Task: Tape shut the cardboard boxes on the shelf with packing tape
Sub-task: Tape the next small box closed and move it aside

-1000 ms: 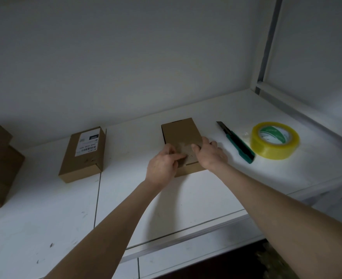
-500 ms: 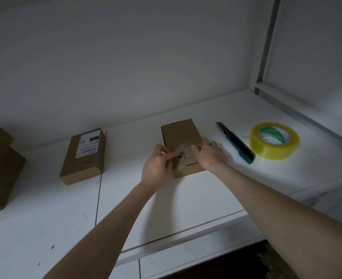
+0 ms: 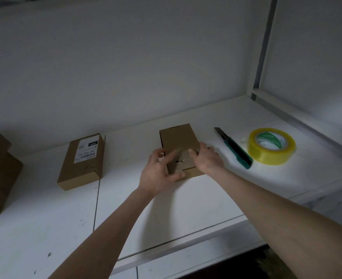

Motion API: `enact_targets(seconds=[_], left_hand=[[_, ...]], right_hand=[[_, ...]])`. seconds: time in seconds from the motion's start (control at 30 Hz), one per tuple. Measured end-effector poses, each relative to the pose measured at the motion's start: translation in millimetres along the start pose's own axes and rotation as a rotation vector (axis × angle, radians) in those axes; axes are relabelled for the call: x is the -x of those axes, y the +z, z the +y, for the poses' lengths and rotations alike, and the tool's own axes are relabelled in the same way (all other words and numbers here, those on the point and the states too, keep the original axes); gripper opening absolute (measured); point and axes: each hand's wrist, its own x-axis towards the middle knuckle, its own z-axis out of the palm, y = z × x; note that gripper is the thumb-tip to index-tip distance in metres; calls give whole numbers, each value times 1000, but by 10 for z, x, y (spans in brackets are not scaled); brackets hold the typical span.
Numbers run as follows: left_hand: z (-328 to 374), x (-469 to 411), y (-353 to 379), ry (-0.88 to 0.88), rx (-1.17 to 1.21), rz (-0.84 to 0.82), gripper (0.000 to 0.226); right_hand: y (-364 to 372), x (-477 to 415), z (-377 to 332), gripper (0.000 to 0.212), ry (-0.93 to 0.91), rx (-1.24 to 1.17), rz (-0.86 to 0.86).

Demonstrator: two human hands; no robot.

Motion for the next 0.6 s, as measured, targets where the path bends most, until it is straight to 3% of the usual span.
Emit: enact_targets(seconds=[0.1,0.33,0.47,0.6], left_hand=[[-15,-93,14,-58,-51,-90,78],[-34,-396,42,-159,-126,-120,57],[41,-597,85,-207,-131,-131,56],[141,-750,127,-250,-206,-144,60]], right_hand=[[32,-61,-100,53,-6,-88,-23],[-35,-184,-228,57,-43,-166,-25],[-255,-202,-87,51,-70,-141,102],[-696,-186,287,45,-88,79,322]])
